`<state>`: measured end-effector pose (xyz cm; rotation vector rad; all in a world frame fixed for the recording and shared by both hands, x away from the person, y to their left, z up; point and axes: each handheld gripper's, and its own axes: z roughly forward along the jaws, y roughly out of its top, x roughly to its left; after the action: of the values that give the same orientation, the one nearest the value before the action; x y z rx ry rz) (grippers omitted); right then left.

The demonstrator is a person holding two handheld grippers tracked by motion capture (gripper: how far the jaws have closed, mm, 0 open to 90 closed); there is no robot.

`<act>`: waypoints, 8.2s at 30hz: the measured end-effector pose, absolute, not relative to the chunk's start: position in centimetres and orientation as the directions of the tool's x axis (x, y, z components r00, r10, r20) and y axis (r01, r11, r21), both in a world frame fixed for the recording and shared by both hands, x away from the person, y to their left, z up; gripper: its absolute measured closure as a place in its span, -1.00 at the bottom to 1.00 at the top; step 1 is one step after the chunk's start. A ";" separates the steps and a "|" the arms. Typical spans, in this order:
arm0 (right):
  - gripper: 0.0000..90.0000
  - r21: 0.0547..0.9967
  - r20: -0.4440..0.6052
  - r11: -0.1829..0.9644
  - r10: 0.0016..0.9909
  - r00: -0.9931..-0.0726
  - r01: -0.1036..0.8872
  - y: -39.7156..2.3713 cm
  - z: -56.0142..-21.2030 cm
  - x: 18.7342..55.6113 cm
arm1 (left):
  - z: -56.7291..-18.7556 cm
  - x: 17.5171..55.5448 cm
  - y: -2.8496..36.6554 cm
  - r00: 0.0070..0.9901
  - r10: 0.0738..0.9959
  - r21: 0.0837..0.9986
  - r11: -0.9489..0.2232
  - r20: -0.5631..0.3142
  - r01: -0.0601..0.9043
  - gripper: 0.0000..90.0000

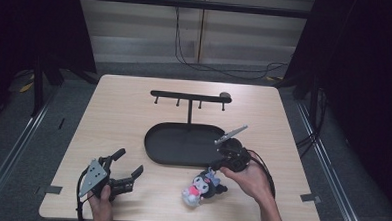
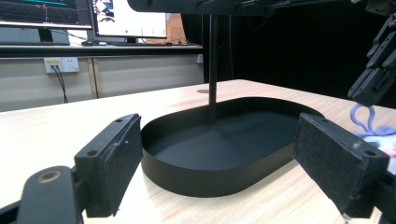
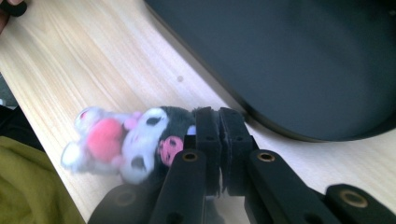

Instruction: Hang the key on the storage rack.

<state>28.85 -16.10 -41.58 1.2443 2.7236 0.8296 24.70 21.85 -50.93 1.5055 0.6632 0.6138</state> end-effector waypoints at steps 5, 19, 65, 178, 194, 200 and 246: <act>0.94 0.480 0.193 0.546 0.698 -0.689 0.687 -15.9 -41.9 28.6 | -50.9 24.7 21.9 0.687 0.727 0.999 -0.024 -0.010 0.039 -0.66; 0.94 0.446 0.236 0.548 0.691 -0.684 0.708 -16.1 -42.7 28.6 | -50.9 24.7 21.9 0.687 0.726 0.999 -0.023 -0.011 0.041 -0.66; 0.95 0.444 0.190 0.662 0.589 -0.786 0.603 -14.7 -31.9 30.6 | -50.9 24.7 21.9 0.687 0.726 0.999 -0.025 -0.010 0.040 -0.66; 0.94 0.379 0.199 0.609 0.681 -0.705 0.696 -11.6 -28.9 43.6 | -50.9 24.7 21.8 0.689 0.725 0.999 -0.016 -0.011 0.033 -0.66; 1.00 0.373 0.191 0.583 0.713 -0.675 0.722 -12.4 -28.8 44.1 | -50.9 24.7 21.8 0.689 0.725 0.999 -0.017 -0.016 0.040 -0.66; 0.98 0.381 0.179 0.591 0.707 -0.684 0.711 -12.1 -28.5 44.1 | -50.9 24.7 21.9 0.689 0.725 0.999 -0.021 -0.012 0.040 -0.66; -0.53 0.819 0.187 0.252 0.731 -0.656 0.515 -17.4 -34.1 32.8 | -50.9 24.7 21.9 0.691 0.723 0.999 -0.033 -0.002 0.037 -0.66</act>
<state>32.80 -17.36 -34.13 1.1649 2.2920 1.3596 24.70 21.94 -50.91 1.5225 0.6522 0.6183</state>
